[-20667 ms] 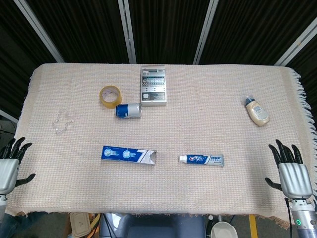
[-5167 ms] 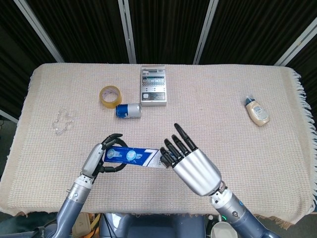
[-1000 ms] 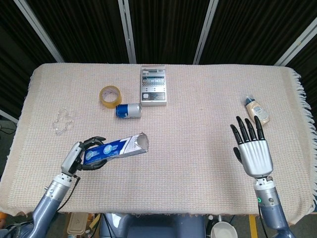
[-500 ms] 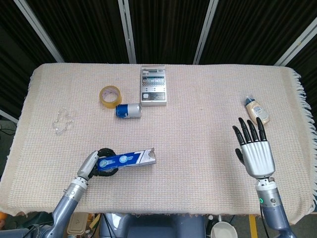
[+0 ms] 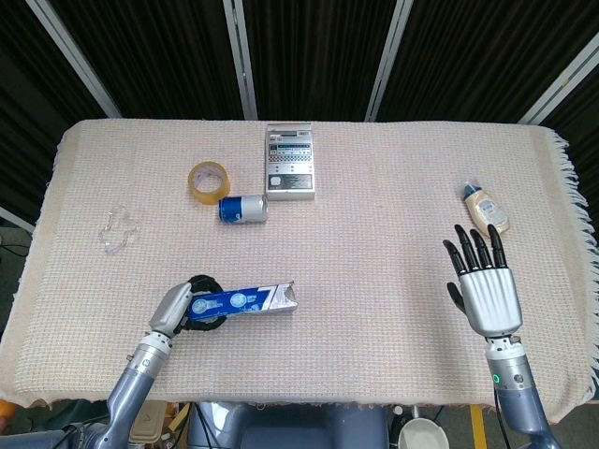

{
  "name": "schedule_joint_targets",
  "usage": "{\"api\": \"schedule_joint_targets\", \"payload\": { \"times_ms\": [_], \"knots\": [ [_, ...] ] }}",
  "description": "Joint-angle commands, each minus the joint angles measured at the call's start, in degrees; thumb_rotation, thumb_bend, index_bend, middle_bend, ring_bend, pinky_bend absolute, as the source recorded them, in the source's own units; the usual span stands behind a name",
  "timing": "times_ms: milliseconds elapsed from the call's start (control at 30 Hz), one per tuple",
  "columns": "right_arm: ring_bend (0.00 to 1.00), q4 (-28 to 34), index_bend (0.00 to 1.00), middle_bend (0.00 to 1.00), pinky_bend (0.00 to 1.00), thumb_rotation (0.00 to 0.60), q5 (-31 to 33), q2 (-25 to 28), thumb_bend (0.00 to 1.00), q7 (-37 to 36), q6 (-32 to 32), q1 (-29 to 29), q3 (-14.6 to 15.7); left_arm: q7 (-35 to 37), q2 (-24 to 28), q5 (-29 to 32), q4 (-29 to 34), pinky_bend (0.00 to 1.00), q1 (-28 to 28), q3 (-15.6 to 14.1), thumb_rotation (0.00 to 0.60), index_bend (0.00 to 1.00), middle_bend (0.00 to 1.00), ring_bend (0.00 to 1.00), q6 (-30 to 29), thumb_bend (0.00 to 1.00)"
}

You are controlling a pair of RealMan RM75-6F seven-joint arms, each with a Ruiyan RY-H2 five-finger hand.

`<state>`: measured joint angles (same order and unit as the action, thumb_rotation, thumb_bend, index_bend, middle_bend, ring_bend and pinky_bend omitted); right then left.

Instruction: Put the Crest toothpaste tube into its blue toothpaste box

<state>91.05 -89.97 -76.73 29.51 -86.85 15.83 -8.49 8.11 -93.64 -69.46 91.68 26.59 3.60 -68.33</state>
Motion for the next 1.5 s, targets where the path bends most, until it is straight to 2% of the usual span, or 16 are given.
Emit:
{"api": "schedule_joint_targets", "payload": {
  "times_ms": [33,200,633,733,767,833,900,967,1167,1367,1500],
  "knots": [
    [0.16,-0.4,0.24,0.13,0.0,0.6,0.1,-0.3,0.24,-0.6,0.0,-0.1,0.0,-10.8,-1.1,-0.1,0.9,0.27,-0.6,1.3,0.6,0.49,0.51,0.21,-4.7,0.37],
    [0.16,-1.2,0.24,0.13,0.0,0.6,-0.2,-0.9,0.24,-1.3,0.0,0.0,0.3,-16.3,-0.9,0.6,2.3,0.27,-0.9,2.1,0.6,0.49,0.51,0.21,-5.7,0.37],
    [0.16,-2.8,0.25,0.13,0.0,0.6,0.1,-1.4,0.24,-2.2,-0.1,-0.5,0.6,-17.3,-2.4,1.7,-0.7,0.26,-1.0,2.9,0.6,0.49,0.48,0.19,-3.1,0.37],
    [0.16,-3.6,0.25,0.13,0.0,0.6,0.0,-1.7,0.24,-2.5,0.1,-0.6,0.9,-17.2,-2.5,1.6,-1.0,0.26,-1.0,2.9,0.6,0.47,0.43,0.17,-2.4,0.36],
    [0.16,-3.9,0.25,0.13,0.0,0.6,-0.1,-1.8,0.24,-2.5,0.1,-0.6,1.0,-17.3,-2.6,1.4,-1.1,0.25,-1.0,3.0,0.6,0.45,0.38,0.16,-2.4,0.33],
    [0.16,-4.3,0.25,0.13,0.0,0.6,0.0,-2.2,0.24,-3.0,-0.1,-0.7,0.9,-17.1,-2.4,0.7,-1.1,0.22,-1.0,2.8,0.6,0.39,0.29,0.11,-2.2,0.28],
    [0.16,-4.6,0.25,0.13,0.0,0.6,0.1,-2.4,0.24,-3.3,-0.1,-0.7,0.9,-16.9,-1.9,0.2,-0.7,0.19,-0.9,2.8,0.6,0.32,0.18,0.05,-1.9,0.17],
    [0.16,-4.7,0.25,0.13,0.0,0.6,-0.1,-2.5,0.24,-3.3,-0.2,-0.7,0.9,-16.7,-1.2,-0.8,-0.1,0.19,-0.9,2.8,0.6,0.29,0.14,0.03,-1.8,0.11],
    [0.16,-4.2,0.25,0.13,0.0,0.6,0.0,-2.3,0.24,-3.3,-0.3,-0.7,0.7,-19.7,0.8,-1.1,1.7,0.18,-1.1,2.7,0.6,0.25,0.07,0.0,-2.1,0.07],
    [0.16,-4.2,0.25,0.13,0.0,0.6,0.2,-2.5,0.24,-2.8,-0.1,-0.7,0.7,-23.1,2.4,0.8,3.7,0.17,-1.4,2.6,0.6,0.22,0.07,0.0,-1.8,0.07],
    [0.16,-4.0,0.25,0.13,0.0,0.6,0.3,-2.2,0.24,-3.5,-0.8,-1.0,0.3,-27.0,3.8,-1.1,3.5,0.17,-2.3,2.3,0.6,0.22,0.08,0.0,-5.2,0.07]
  ]
}}
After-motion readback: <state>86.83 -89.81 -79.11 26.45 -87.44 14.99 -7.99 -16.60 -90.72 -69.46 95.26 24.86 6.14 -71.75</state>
